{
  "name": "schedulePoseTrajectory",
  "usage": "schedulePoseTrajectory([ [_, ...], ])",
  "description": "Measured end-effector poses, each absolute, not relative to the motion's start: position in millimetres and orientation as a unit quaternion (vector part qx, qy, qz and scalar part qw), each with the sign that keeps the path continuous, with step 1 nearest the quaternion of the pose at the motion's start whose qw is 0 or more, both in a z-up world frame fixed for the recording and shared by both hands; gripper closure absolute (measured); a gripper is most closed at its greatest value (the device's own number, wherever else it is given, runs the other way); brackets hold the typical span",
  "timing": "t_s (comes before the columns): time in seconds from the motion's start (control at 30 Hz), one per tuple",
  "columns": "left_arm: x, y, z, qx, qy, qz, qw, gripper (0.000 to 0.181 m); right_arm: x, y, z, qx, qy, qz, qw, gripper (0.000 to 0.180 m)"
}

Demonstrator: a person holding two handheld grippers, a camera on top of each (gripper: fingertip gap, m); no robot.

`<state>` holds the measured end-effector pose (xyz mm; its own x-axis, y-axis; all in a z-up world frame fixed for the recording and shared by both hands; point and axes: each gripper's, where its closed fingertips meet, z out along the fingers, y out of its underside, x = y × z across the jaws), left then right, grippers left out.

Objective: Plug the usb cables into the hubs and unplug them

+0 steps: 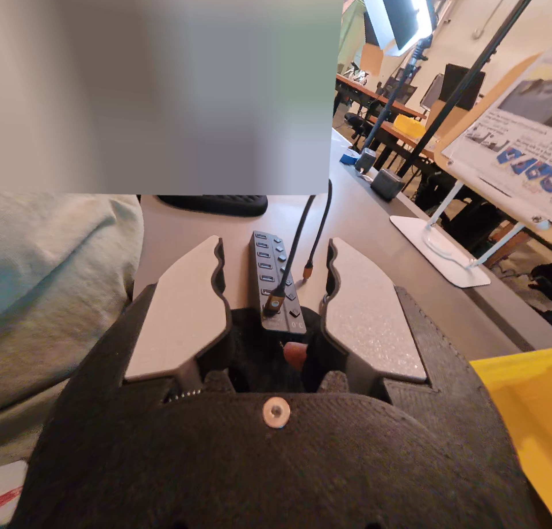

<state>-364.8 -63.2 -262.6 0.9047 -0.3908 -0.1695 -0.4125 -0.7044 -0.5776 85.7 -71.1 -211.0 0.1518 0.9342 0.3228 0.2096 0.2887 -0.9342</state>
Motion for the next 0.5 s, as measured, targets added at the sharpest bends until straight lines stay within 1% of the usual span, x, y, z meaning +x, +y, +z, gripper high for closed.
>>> schedulePoseTrajectory([
  [0.07,-384,-55,-280,-0.948,0.205,0.027,0.243,0.156,84,-73,-210,-0.502,-0.574,0.308,0.569,0.114],
  [0.13,-399,-46,-295,-0.961,0.195,0.036,0.191,0.156,84,-72,-211,-0.505,-0.577,0.302,0.567,0.114],
  [0.23,-402,-39,-315,-0.968,0.203,0.021,0.142,0.156,87,-70,-209,-0.507,-0.572,0.296,0.573,0.115],
  [0.37,-412,-46,-333,-0.975,0.205,0.035,0.079,0.154,90,-67,-209,-0.509,-0.567,0.291,0.579,0.117],
  [0.4,-411,-49,-337,-0.976,0.208,0.028,0.064,0.156,90,-66,-210,-0.51,-0.567,0.291,0.578,0.117],
  [0.47,-409,-51,-339,-0.976,0.207,0.02,0.063,0.164,89,-65,-212,-0.512,-0.567,0.288,0.577,0.117],
  [0.5,-411,-52,-340,-0.976,0.209,0.028,0.058,0.173,89,-65,-213,-0.514,-0.568,0.287,0.576,0.117],
])
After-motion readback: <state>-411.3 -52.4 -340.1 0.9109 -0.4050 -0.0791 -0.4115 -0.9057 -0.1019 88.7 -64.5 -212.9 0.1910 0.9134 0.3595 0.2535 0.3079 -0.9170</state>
